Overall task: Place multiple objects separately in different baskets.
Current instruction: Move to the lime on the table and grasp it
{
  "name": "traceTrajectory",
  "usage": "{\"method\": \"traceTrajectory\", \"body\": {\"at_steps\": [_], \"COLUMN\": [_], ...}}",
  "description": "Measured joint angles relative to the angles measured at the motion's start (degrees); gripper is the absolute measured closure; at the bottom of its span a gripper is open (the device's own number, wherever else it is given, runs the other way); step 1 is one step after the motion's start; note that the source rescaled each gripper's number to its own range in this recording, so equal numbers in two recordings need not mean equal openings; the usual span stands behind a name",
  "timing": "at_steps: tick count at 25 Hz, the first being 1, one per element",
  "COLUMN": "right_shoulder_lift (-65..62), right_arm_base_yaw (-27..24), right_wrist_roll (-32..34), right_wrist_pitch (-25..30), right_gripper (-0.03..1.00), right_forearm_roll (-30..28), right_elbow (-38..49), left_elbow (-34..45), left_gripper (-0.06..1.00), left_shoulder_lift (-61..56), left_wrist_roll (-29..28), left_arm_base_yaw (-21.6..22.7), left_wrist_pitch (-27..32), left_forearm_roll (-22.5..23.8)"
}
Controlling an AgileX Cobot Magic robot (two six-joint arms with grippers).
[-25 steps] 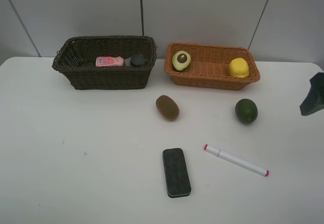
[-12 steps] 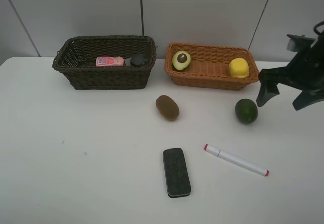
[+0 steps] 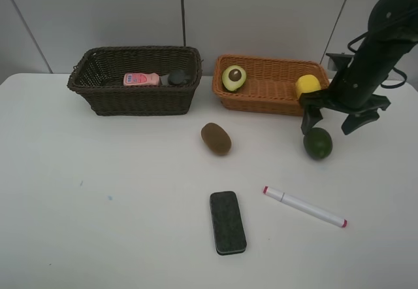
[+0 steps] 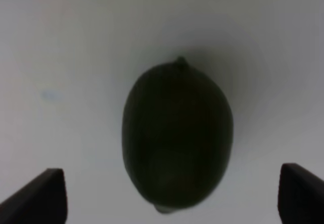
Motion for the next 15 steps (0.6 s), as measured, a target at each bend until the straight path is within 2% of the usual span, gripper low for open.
{"method": "traceTrajectory", "body": {"at_steps": [12,14,15], "right_shoulder_lift": [8.86,9.21,9.38], "right_arm_base_yaw": [0.0,0.0,0.0], "right_wrist_roll": [-0.03,-0.03,-0.03], "right_wrist_pitch": [-2.71,-2.83,-2.9], "right_gripper": [-0.01,0.03,0.09], "right_forearm_roll": [-1.17,-1.17,-1.17], "right_elbow": [-0.96,-0.96,-0.96], "left_elbow": [0.0,0.0,0.0], "left_gripper": [-0.05,-0.05,-0.05], "left_shoulder_lift": [0.0,0.0,0.0], "left_wrist_roll": [0.0,0.0,0.0], "left_arm_base_yaw": [0.0,0.0,0.0], "left_wrist_pitch": [0.0,0.0,0.0], "left_forearm_roll": [0.0,0.0,0.0]}}
